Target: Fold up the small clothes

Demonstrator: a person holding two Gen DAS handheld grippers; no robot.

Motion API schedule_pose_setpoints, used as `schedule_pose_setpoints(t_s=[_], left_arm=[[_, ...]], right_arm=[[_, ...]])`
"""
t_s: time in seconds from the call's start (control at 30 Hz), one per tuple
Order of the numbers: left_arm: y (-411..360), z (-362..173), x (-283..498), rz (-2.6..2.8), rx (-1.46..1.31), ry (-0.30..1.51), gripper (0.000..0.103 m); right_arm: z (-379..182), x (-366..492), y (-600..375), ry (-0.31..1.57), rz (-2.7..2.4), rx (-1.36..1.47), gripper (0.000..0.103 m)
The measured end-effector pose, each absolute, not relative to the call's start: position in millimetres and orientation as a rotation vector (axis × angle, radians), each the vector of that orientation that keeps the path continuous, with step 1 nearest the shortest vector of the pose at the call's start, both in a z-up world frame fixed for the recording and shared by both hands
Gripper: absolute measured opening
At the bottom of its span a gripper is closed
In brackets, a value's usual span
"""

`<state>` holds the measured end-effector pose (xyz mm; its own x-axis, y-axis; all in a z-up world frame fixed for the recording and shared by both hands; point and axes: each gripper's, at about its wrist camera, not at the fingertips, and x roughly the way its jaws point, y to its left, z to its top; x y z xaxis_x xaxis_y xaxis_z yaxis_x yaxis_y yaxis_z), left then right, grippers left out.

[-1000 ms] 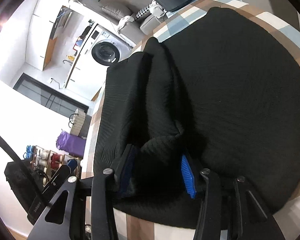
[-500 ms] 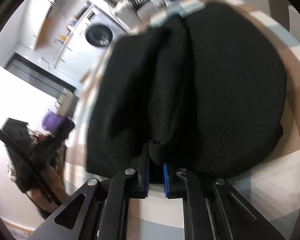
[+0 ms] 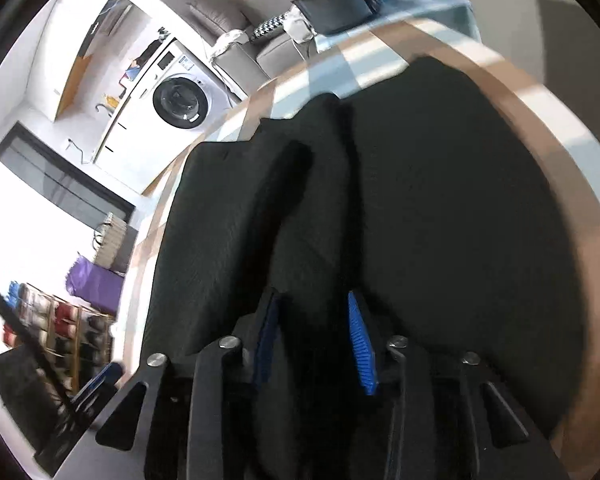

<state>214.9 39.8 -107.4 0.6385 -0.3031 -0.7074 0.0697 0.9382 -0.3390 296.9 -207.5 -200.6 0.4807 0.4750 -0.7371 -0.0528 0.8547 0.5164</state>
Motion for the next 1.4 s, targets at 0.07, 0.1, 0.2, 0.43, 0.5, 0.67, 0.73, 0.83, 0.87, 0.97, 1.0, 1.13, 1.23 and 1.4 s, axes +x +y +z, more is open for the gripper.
schedule_pose_setpoints(t_s=[0.07, 0.1, 0.2, 0.43, 0.5, 0.67, 0.73, 0.83, 0.87, 0.97, 1.0, 1.13, 1.23, 1.4], left_arm=[[41, -108, 214, -0.212, -0.296, 0.858, 0.051], [41, -108, 214, -0.209, -0.295, 0.86, 0.051], [42, -108, 214, -0.206, -0.298, 0.859, 0.051], [42, -109, 214, -0.211, -0.299, 0.866, 0.051], [41, -109, 215, -0.211, -0.301, 0.867, 0.051], [37, -108, 214, -0.212, -0.292, 0.868, 0.051], [36, -107, 211, -0.211, -0.289, 0.867, 0.051], [36, -106, 210, -0.208, -0.284, 0.866, 0.051], [36, -105, 209, -0.208, -0.282, 0.864, 0.051], [37, -106, 211, -0.209, -0.283, 0.866, 0.051], [37, -106, 212, -0.208, -0.283, 0.868, 0.051], [36, -104, 215, -0.21, -0.286, 0.861, 0.051], [36, -105, 214, -0.209, -0.285, 0.867, 0.051], [35, -109, 214, -0.22, -0.283, 0.889, 0.052]], right_arm=[[-193, 302, -202, 0.985, 0.377, 0.424, 0.007], [-183, 301, -196, 0.934, 0.413, 0.401, 0.006], [-172, 303, -190, 0.897, 0.39, 0.301, 0.006], [-183, 295, -222, 0.964, 0.301, 0.352, 0.033], [-172, 289, -222, 0.917, 0.363, 0.401, 0.041], [-178, 305, -187, 0.997, 0.468, 0.407, 0.041], [-192, 315, -177, 1.054, 0.469, 0.409, 0.04], [-195, 316, -167, 1.043, 0.502, 0.403, 0.012], [-185, 310, -164, 0.998, 0.522, 0.375, 0.009], [-154, 301, -166, 0.834, 0.578, 0.341, 0.008], [-148, 302, -168, 0.811, 0.552, 0.319, 0.008], [-176, 328, -179, 0.974, 0.418, 0.324, 0.01], [-194, 321, -194, 1.062, 0.491, 0.421, 0.018], [-195, 259, -213, 1.055, 0.707, 0.502, 0.032]])
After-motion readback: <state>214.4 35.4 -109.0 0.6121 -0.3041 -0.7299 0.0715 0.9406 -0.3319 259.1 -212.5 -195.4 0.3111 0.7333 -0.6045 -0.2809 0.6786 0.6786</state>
